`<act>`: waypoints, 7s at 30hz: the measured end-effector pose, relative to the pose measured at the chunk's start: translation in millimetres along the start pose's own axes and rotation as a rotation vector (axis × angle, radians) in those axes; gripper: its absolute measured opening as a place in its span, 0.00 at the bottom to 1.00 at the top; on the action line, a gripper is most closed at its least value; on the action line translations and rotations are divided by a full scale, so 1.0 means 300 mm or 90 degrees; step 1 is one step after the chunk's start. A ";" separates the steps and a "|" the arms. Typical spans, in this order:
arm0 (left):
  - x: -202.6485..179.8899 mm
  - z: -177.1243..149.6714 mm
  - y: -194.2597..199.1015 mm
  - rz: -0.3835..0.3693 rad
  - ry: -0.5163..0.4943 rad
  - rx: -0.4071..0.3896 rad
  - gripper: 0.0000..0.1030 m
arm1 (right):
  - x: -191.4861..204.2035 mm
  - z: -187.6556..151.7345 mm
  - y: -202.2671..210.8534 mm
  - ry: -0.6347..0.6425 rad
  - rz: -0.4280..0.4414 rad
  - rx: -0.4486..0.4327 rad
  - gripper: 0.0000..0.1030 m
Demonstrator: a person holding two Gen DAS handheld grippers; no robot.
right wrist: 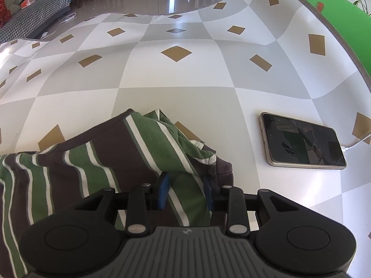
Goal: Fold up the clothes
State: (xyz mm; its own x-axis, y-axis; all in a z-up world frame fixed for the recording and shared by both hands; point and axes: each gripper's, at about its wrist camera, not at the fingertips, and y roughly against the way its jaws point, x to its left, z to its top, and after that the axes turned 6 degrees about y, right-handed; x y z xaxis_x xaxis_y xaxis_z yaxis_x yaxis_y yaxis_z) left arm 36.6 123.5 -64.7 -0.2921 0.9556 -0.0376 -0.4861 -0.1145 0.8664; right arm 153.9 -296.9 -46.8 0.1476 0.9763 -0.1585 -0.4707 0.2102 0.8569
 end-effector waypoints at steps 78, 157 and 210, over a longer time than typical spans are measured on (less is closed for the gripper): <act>0.277 0.121 -0.037 -0.068 0.240 0.091 1.00 | 1.146 -0.620 0.384 0.698 0.321 -0.337 0.08; 0.121 0.418 -0.315 -0.322 0.283 0.287 0.50 | 0.918 -0.441 0.404 0.502 0.414 -0.315 0.04; 0.092 0.407 -0.234 -0.296 0.281 0.179 0.07 | 0.931 -0.445 0.401 0.490 0.261 -0.439 0.05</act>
State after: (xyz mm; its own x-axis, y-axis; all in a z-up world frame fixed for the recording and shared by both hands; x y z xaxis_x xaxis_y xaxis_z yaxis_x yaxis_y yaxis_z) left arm 163.2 191.0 -65.7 -0.4418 0.6820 -0.5828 -0.4274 0.4112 0.8051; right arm 22.4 8.1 -53.6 -0.5964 0.7003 -0.3923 -0.7783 -0.3849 0.4961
